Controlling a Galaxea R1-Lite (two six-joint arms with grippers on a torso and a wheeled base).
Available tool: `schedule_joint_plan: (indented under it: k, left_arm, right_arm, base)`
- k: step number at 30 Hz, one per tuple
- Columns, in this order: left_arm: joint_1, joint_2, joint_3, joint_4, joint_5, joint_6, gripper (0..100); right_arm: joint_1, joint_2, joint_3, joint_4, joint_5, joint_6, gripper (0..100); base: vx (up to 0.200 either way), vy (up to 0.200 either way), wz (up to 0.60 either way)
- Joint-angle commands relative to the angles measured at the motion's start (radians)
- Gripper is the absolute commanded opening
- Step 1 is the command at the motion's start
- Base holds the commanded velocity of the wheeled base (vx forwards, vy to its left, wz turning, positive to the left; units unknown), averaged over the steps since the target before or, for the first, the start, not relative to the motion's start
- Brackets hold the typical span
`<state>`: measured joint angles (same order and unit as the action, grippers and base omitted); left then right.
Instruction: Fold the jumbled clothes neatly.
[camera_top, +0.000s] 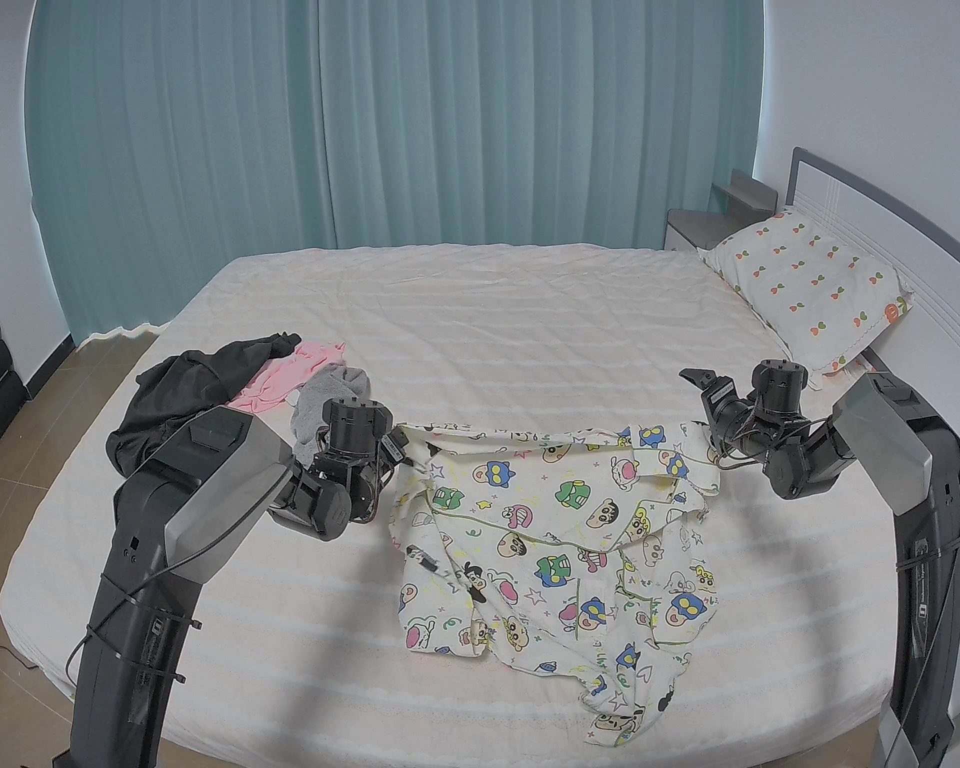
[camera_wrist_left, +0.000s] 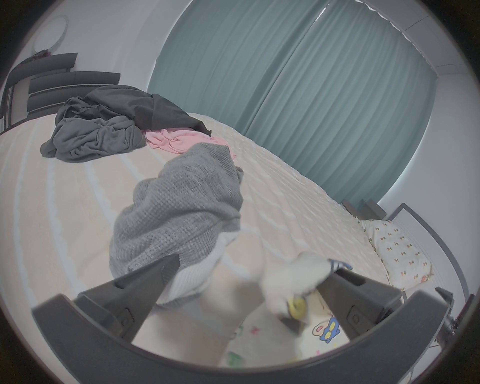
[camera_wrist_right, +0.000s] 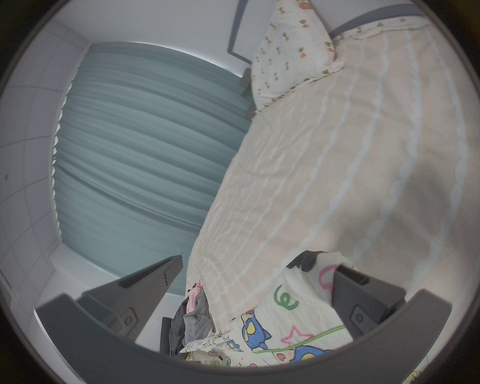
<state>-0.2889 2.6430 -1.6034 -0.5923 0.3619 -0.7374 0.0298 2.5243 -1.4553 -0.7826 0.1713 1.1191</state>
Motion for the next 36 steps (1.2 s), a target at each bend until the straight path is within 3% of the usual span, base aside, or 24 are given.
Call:
schedule_joint_plan:
  k: [1, 12, 13, 14, 15, 17, 20, 21, 23, 24, 25, 28, 32, 36]
  left_arm:
    - [0.056, 0.0, -0.006, -0.003, -0.003, 0.047, 100]
    - [0.132, -0.051, -0.044, 0.011, -0.003, 0.047, 100]
    - [0.134, -0.097, 0.008, 0.034, -0.009, 0.044, 100]
    - [0.134, -0.1, 0.013, 0.034, -0.011, 0.044, 100]
    - [0.132, -0.144, 0.063, 0.04, -0.028, 0.027, 100]
    - [0.125, -0.19, 0.12, 0.04, -0.064, -0.007, 100]
    - [0.113, -0.281, 0.223, 0.04, -0.123, -0.057, 100]
    - [0.106, -0.336, 0.3, 0.037, -0.182, -0.083, 100]
    - [0.102, -0.445, 0.451, 0.034, -0.324, -0.108, 100]
    - [0.1, -0.463, 0.482, 0.032, -0.348, -0.109, 100]
    - [0.09, -0.514, 0.577, 0.026, -0.414, -0.111, 100]
    - [0.051, -0.589, 0.744, -0.007, -0.471, -0.12, 100]
    - [0.019, -0.64, 0.918, -0.121, -0.514, -0.194, 100]
    - [0.011, -0.669, 1.088, -0.257, -0.6, -0.244, 100]
  right_arm:
    - [-0.044, 0.025, -0.129, 0.128, -0.003, 0.065, 100]
    - [-0.133, 0.028, -0.146, 0.146, -0.013, 0.054, 100]
    - [-0.148, 0.034, -0.128, 0.146, -0.012, -0.025, 100]
    - [-0.149, 0.036, -0.126, 0.146, -0.012, -0.033, 100]
    - [-0.151, 0.057, -0.097, 0.138, -0.013, -0.131, 100]
    - [-0.156, 0.067, -0.069, 0.123, -0.024, -0.213, 100]
    - [-0.159, 0.054, 0.009, 0.094, -0.033, -0.242, 100]
    - [-0.159, 0.031, 0.073, 0.06, -0.026, -0.256, 100]
    - [-0.153, -0.021, 0.227, -0.012, 0.016, -0.289, 100]
    - [-0.151, -0.03, 0.257, -0.029, 0.033, -0.298, 100]
    - [-0.151, -0.062, 0.359, -0.095, 0.097, -0.338, 100]
    - [-0.162, -0.097, 0.536, -0.218, 0.218, -0.446, 100]
    - [-0.191, -0.125, 0.644, -0.236, 0.34, -0.547, 100]
    - [-0.186, -0.093, 0.655, -0.233, 0.37, -0.628, 100]
  base:
    - [0.0, 0.0, 0.0]
    - [0.0, 0.0, 0.0]
    - [0.0, 0.0, 0.0]
    - [0.0, 0.0, 0.0]
    - [0.0, 0.0, 0.0]
    - [0.0, 0.0, 0.0]
    - [0.0, 0.0, 0.0]
    - [0.0, 0.0, 0.0]
    - [0.0, 0.0, 0.0]
    - [0.0, 0.0, 0.0]
    - [0.0, 0.0, 0.0]
    - [0.0, 0.0, 0.0]
    - [0.0, 0.0, 0.0]
    - [0.0, 0.0, 0.0]
